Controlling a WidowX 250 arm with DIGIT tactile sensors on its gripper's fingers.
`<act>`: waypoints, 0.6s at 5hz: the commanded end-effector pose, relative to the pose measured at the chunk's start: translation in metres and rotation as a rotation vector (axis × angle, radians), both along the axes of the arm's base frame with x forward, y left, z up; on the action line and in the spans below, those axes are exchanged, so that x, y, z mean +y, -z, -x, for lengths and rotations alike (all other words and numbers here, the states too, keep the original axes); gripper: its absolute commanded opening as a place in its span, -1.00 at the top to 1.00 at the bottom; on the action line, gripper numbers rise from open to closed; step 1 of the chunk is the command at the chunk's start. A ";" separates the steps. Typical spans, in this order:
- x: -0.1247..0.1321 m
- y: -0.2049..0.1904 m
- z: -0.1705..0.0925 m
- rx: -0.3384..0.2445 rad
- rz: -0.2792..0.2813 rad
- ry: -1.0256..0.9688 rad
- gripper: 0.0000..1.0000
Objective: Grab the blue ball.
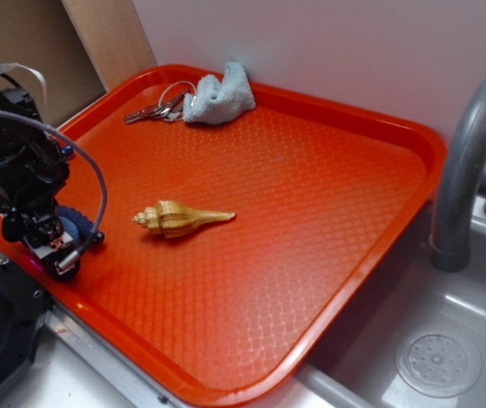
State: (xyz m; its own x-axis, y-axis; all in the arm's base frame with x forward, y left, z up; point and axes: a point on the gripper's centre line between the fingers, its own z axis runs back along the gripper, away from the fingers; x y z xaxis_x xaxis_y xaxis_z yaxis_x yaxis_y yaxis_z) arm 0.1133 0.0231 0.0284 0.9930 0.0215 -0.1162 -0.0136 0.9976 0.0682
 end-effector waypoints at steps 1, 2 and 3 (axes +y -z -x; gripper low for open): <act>-0.006 -0.096 -0.057 -0.110 -0.009 -0.112 1.00; -0.021 -0.149 -0.065 -0.185 0.007 -0.127 1.00; -0.029 -0.199 -0.064 -0.250 -0.011 -0.116 1.00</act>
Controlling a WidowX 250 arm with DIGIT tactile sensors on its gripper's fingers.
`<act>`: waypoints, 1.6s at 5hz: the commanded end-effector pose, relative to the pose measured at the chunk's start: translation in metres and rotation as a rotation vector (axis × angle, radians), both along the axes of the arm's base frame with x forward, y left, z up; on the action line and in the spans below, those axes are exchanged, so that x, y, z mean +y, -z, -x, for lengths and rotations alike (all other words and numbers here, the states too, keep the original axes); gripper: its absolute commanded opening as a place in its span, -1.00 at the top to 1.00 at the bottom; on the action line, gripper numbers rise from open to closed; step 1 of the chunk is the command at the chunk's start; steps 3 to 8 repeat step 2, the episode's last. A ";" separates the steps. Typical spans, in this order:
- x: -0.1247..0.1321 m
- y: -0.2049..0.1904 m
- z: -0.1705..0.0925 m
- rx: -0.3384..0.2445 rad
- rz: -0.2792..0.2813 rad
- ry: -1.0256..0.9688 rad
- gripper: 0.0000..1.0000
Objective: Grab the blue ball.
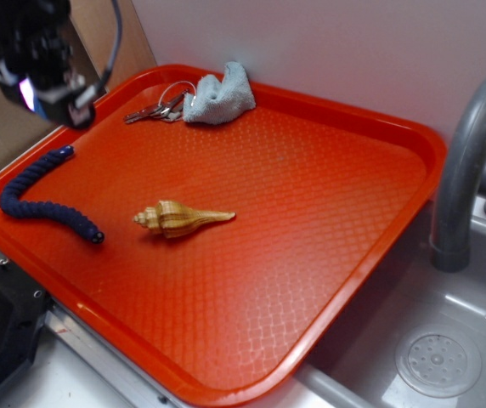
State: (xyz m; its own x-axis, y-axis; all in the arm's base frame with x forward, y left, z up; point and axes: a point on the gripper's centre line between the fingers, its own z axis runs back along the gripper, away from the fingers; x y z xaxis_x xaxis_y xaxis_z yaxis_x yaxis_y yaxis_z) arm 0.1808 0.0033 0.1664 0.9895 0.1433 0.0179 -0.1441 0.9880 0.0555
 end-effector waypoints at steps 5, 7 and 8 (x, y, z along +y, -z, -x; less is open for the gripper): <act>-0.019 -0.076 0.014 -0.134 -0.040 0.027 1.00; -0.019 -0.076 0.014 -0.134 -0.040 0.027 1.00; -0.019 -0.076 0.014 -0.134 -0.040 0.027 1.00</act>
